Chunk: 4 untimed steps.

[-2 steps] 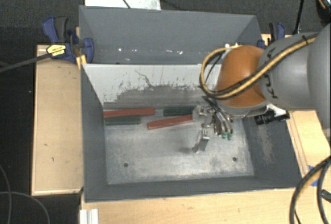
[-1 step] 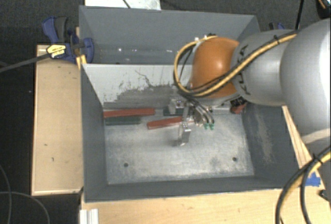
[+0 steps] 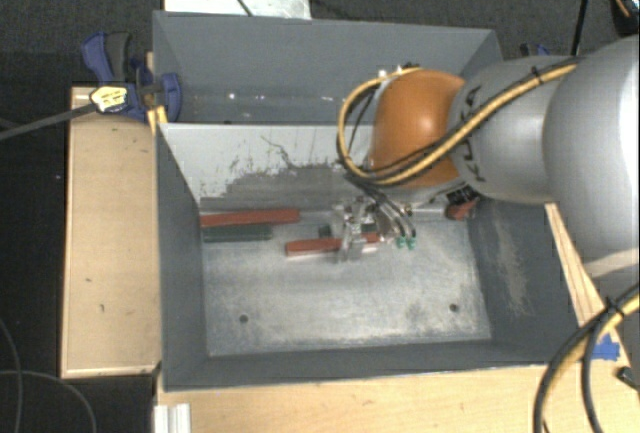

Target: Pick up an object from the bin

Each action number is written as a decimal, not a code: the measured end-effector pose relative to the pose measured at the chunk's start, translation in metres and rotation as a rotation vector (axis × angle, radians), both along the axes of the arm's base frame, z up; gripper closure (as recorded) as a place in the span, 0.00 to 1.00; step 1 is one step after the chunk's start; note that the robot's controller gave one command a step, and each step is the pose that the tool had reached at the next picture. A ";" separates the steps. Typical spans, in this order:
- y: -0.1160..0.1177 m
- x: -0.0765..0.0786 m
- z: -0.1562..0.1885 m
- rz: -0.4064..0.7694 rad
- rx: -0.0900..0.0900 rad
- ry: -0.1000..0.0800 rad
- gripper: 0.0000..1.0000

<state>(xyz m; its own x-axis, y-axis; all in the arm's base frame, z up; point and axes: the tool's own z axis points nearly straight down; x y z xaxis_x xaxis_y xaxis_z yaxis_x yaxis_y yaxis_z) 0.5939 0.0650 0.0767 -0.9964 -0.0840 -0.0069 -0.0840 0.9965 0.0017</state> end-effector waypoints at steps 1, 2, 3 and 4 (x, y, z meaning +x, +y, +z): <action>0.000 -0.001 -0.002 -0.001 -0.001 0.004 0.00; 0.000 -0.001 -0.002 -0.003 -0.001 0.004 1.00; 0.000 -0.001 -0.002 -0.003 -0.001 0.004 0.00; 0.000 -0.001 -0.002 -0.005 -0.001 0.005 1.00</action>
Offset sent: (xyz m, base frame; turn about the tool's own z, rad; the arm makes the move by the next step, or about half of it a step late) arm 0.0000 0.0000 0.0000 0.0000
